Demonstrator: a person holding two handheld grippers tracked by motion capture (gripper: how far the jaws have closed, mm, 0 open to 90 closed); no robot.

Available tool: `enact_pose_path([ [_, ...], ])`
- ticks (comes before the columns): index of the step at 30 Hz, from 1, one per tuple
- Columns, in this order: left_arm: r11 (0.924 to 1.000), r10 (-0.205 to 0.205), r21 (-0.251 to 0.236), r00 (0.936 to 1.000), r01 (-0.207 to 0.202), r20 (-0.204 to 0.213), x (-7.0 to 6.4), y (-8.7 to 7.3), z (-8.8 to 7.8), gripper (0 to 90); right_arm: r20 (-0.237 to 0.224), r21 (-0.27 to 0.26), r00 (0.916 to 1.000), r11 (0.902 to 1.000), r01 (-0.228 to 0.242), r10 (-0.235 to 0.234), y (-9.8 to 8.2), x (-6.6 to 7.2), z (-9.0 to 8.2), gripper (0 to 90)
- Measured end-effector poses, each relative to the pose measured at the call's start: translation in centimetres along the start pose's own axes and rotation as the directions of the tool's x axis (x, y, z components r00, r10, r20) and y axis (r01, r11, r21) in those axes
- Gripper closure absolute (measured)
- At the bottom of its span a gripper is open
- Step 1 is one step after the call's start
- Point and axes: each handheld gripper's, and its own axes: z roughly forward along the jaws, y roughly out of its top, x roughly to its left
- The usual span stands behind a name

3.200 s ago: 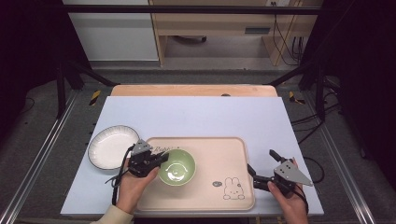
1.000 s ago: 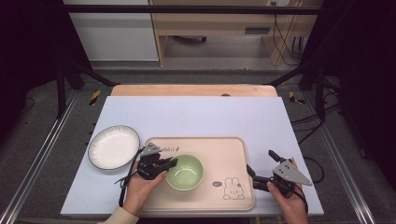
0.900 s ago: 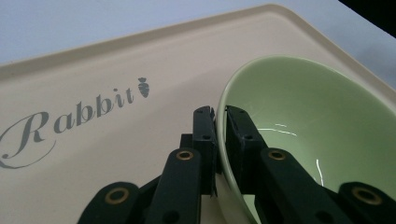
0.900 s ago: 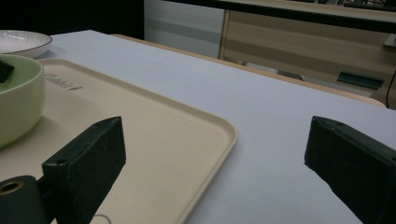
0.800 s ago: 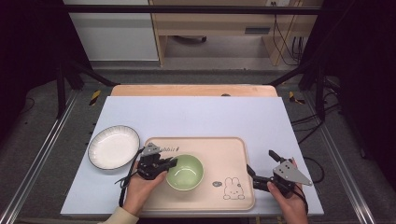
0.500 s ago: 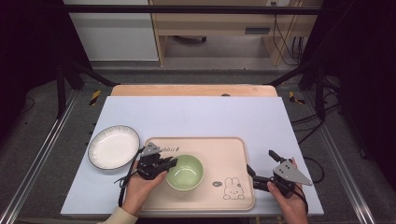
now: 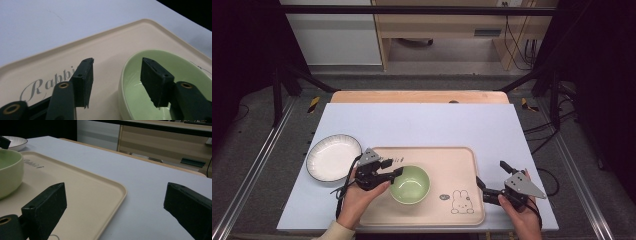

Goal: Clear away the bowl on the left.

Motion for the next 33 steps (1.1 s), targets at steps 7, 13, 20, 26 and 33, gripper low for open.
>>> enact_pose_path([
  [7,0.9968,0.036,-0.075,0.9957,-0.03,0.085,-0.3,0.2,0.2,23.7,0.0,-0.003,1.0,1.0,0.002,-0.002,0.0,0.0,0.0,4.4],
  [13,0.991,0.072,-0.122,0.9896,-0.057,0.125,-0.4,0.3,0.0,17.5,0.003,-0.002,1.0,1.0,0.0,0.0,0.0,-0.1,0.0,4.4],
  [20,0.9813,0.109,-0.175,0.9805,-0.08,0.164,-0.6,0.4,-0.4,13.8,0.009,-0.008,1.0,1.0,-0.004,0.004,0.1,-0.2,-0.1,4.2],
  [26,0.9758,0.145,-0.188,0.974,-0.112,0.174,-0.7,0.4,-0.8,11.3,0.01,-0.01,1.0,1.0,-0.001,0.002,0.1,-0.1,-0.3,4.1],
  [33,0.9674,0.175,-0.215,0.9666,-0.134,0.187,-0.9,0.5,-1.5,7.8,0.007,-0.012,1.0,0.9999,-0.006,0.006,0.1,-0.3,-0.2,3.9],
])
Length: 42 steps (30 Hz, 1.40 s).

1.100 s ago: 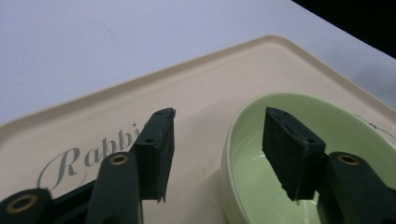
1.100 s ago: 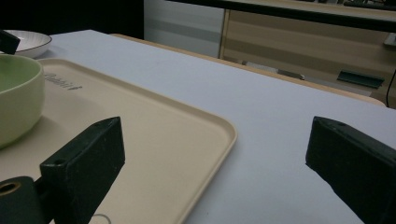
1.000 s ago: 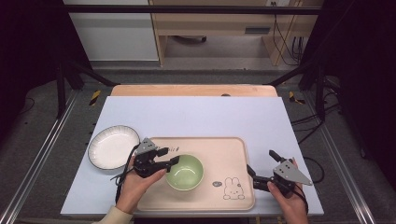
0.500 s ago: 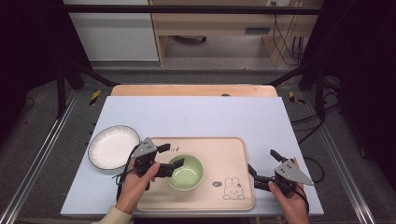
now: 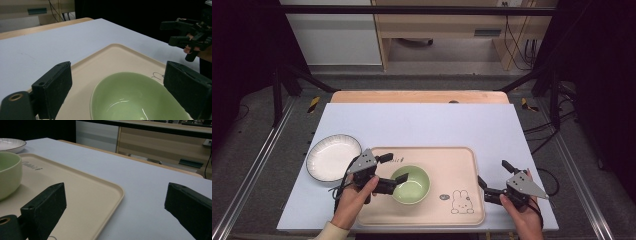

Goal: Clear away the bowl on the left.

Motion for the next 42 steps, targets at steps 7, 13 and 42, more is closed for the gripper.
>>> enact_pose_path([
  [7,0.9993,0.012,-0.036,0.9999,-0.012,-0.006,-0.2,0.4,-0.9,3.0,0.007,-0.002,1.0,1.0,0.003,-0.003,0.0,0.0,-0.1,3.5],
  [13,0.9978,0.015,-0.064,0.9995,-0.016,-0.027,0.3,0.8,-2.1,3.1,0.009,-0.001,1.0,1.0,0.001,-0.001,0.0,0.0,-0.1,2.9],
  [42,0.9912,0.03,-0.121,0.9821,-0.053,-0.186,4.8,1.5,-9.1,3.4,0.008,-0.002,1.0,1.0,0.005,-0.005,0.0,0.0,0.0,3.1],
])
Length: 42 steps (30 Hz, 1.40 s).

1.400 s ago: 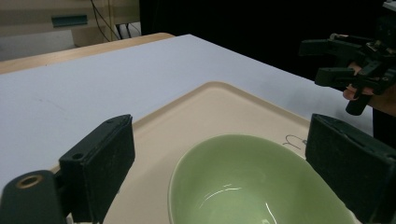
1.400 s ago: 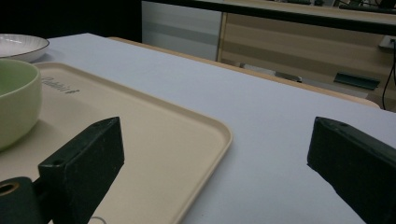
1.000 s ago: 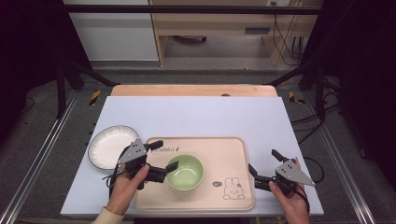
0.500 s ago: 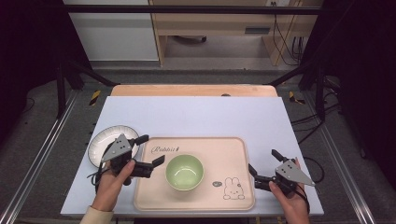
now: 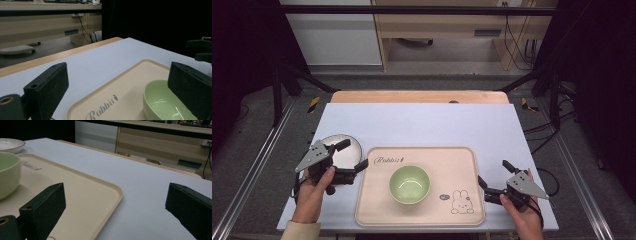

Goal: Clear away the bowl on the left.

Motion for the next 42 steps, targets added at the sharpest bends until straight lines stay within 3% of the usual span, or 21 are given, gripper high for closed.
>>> enact_pose_path([
  [11,1.0,0.001,-0.003,0.9994,-0.001,-0.035,1.2,-0.3,-1.1,3.4,0.0,0.0,1.0,1.0,0.0,0.0,0.0,0.0,0.0,3.1],
  [16,0.9999,-0.012,-0.011,0.997,0.011,-0.076,2.4,-0.7,-2.2,3.5,0.0,0.002,1.0,1.0,-0.001,0.001,0.0,0.0,0.0,3.2],
  [23,0.9995,-0.023,-0.022,0.9953,0.021,-0.094,2.9,-0.9,-3.2,3.4,0.0,0.001,1.0,1.0,0.001,-0.001,0.0,0.0,0.0,3.2],
  [27,0.9997,-0.026,-0.005,0.9917,0.025,-0.126,3.6,-1.5,-3.8,3.5,-0.002,0.003,1.0,1.0,0.0,0.0,0.0,0.0,0.0,3.3],
  [32,0.9989,-0.042,-0.028,0.9921,0.038,-0.119,3.9,-2.0,-3.9,3.5,-0.003,0.005,1.0,1.0,0.008,-0.008,0.0,0.1,0.0,3.5],
  [42,0.9984,-0.041,0.032,0.9878,0.046,-0.151,4.6,-3.3,-3.5,3.9,-0.006,0.009,1.0,0.9999,0.006,-0.006,0.0,0.1,0.1,3.7],
])
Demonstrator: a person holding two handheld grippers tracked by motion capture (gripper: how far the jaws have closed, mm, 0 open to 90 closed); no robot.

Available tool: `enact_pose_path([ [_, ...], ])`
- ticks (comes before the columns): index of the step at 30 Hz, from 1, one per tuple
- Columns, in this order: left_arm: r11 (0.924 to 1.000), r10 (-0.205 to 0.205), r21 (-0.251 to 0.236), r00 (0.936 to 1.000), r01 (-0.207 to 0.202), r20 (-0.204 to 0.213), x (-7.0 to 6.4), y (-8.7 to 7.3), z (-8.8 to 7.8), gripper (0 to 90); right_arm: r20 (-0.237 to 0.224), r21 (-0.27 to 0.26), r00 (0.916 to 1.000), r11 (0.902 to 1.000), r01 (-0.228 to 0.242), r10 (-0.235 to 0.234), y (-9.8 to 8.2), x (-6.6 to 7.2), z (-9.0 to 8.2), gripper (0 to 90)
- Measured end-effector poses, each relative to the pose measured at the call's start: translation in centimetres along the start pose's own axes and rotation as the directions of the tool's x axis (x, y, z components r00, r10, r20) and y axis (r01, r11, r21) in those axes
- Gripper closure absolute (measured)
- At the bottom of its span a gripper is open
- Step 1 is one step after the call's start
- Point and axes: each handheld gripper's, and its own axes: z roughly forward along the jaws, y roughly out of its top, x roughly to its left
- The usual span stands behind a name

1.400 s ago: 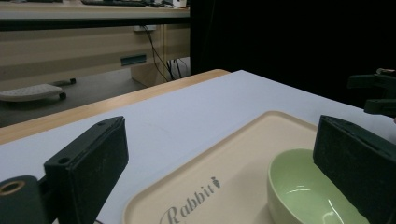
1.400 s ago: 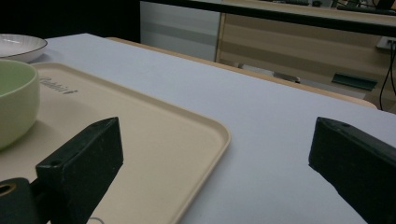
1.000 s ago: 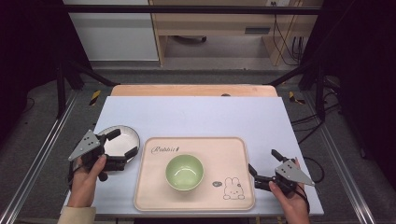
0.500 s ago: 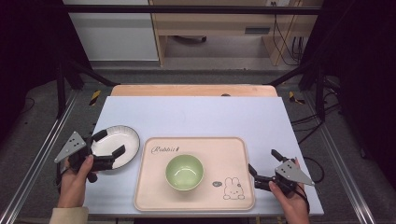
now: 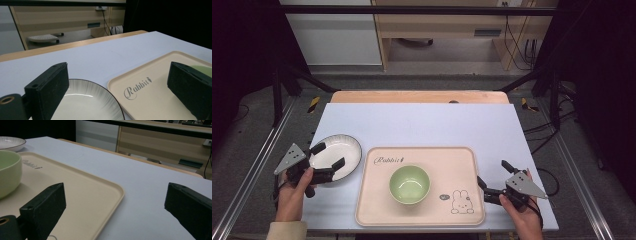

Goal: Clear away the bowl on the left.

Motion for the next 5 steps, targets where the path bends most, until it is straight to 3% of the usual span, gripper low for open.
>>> enact_pose_path([
  [5,0.9991,0.022,0.037,0.9996,-0.022,-0.014,-0.07,-0.33,0.33,4.0,-0.002,0.006,1.0,1.0,0.001,-0.001,-0.03,0.01,0.05,4.0],
])
